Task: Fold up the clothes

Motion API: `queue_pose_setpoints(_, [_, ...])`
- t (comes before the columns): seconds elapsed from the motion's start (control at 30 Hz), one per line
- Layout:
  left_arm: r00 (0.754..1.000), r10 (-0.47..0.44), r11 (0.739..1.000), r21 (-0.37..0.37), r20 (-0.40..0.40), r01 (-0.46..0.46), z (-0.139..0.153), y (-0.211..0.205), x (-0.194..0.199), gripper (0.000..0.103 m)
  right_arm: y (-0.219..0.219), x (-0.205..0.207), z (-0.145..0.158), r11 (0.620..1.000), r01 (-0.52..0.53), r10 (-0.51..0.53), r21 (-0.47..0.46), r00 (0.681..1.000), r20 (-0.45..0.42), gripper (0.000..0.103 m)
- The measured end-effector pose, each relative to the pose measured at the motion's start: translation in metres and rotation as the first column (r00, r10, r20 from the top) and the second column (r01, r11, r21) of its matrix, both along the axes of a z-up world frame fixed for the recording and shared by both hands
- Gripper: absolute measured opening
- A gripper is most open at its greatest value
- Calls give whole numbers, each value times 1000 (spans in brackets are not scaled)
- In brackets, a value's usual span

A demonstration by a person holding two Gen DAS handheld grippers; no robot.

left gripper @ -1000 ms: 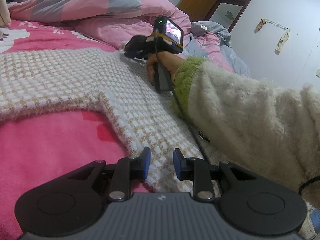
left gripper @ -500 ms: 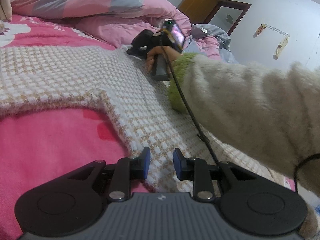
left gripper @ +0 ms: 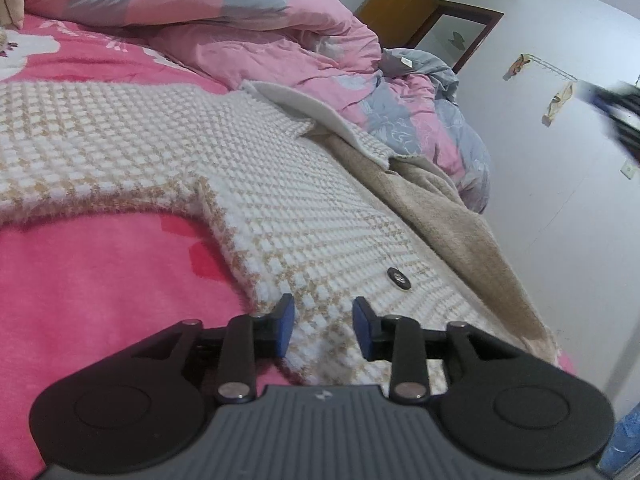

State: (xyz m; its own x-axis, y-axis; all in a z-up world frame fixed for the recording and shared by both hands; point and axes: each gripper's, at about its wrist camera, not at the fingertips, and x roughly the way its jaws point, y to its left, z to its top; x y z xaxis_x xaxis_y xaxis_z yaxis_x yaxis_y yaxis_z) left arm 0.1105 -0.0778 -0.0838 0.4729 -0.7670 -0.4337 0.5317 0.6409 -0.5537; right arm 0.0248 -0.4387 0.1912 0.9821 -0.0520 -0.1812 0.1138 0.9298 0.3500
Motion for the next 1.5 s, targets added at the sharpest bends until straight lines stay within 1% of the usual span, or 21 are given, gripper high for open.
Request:
queue_pose_setpoints(0.1, [1000,1,1000,19,10,-2,1,-4,0,36,12,-113,48,989,110,-106,-101,993,49,13])
queue_pose_setpoints(0.2, [1000,3,999,35,16,-3,2,-6,0,36,30,-182,61,978,150,-155,-146,988,-20,16])
queue_pose_setpoints(0.23, [1000,3,999,45,19,-4,3,-7,0,36,36,-194,58,978,139,-150,-155,987,-58,16])
queue_pose_setpoints(0.3, [1000,5,997,78,30,-7,7,-11,-3,36,51,-198,34,985,71,-97,-159,982,-163,16])
queue_pose_setpoints(0.37, [999,6,994,111,41,-11,12,-15,-5,36,70,-189,-8,992,-16,-20,-127,961,-274,16])
queue_pose_setpoints(0.47, [996,-12,986,166,86,-2,15,-24,-11,42,109,-155,-93,984,-177,149,-27,893,-424,16])
queue_pose_setpoints(0.6, [995,-27,983,182,99,8,15,-27,-12,44,177,-96,-179,925,-380,330,16,782,-528,16])
queue_pose_setpoints(0.73, [996,-28,990,141,79,17,11,-21,-8,44,230,-65,-222,846,-527,379,-77,698,-608,14])
queue_pose_setpoints(0.77, [997,-28,992,126,70,19,10,-18,-7,44,236,-71,-230,828,-550,371,-105,679,-633,15])
queue_pose_setpoints(0.8, [998,-28,994,111,60,21,9,-16,-5,43,241,-81,-235,809,-571,363,-139,672,-646,15])
queue_pose_setpoints(0.83, [998,-28,995,97,51,23,9,-14,-4,43,242,-96,-235,797,-581,359,-165,675,-644,15])
queue_pose_setpoints(0.9, [999,-33,995,90,41,29,10,-12,-3,43,236,-129,-232,798,-580,356,-166,674,-647,15])
queue_pose_setpoints(1.0, [997,-30,992,125,74,21,21,-9,-14,46,210,-176,-231,862,-500,330,-84,679,-656,15])
queue_pose_setpoints(1.1, [979,-79,977,210,187,38,39,-10,-45,48,188,-207,-232,938,-346,275,10,725,-632,16])
queue_pose_setpoints(1.2, [936,-205,938,332,286,104,48,-19,-88,50,161,-223,-233,980,-172,196,97,803,-562,16])
queue_pose_setpoints(1.23, [916,-253,918,377,312,126,48,-23,-103,50,152,-224,-235,983,-115,176,145,827,-534,17])
queue_pose_setpoints(1.3, [872,-340,872,466,352,151,40,-29,-131,50,136,-226,-245,965,-18,149,263,861,-487,20])
queue_pose_setpoints(1.37, [821,-395,829,544,412,126,29,-31,-159,51,124,-230,-254,931,43,135,363,882,-451,21])
queue_pose_setpoints(1.43, [767,-423,803,591,483,71,21,-28,-183,51,115,-234,-261,897,81,121,434,900,-418,22])
queue_pose_setpoints(1.47, [759,-427,796,603,491,58,20,-26,-189,51,114,-237,-262,892,87,114,443,907,-407,22])
queue_pose_setpoints(1.5, [766,-423,795,603,484,57,21,-23,-193,51,112,-240,-262,887,93,106,452,913,-395,22])
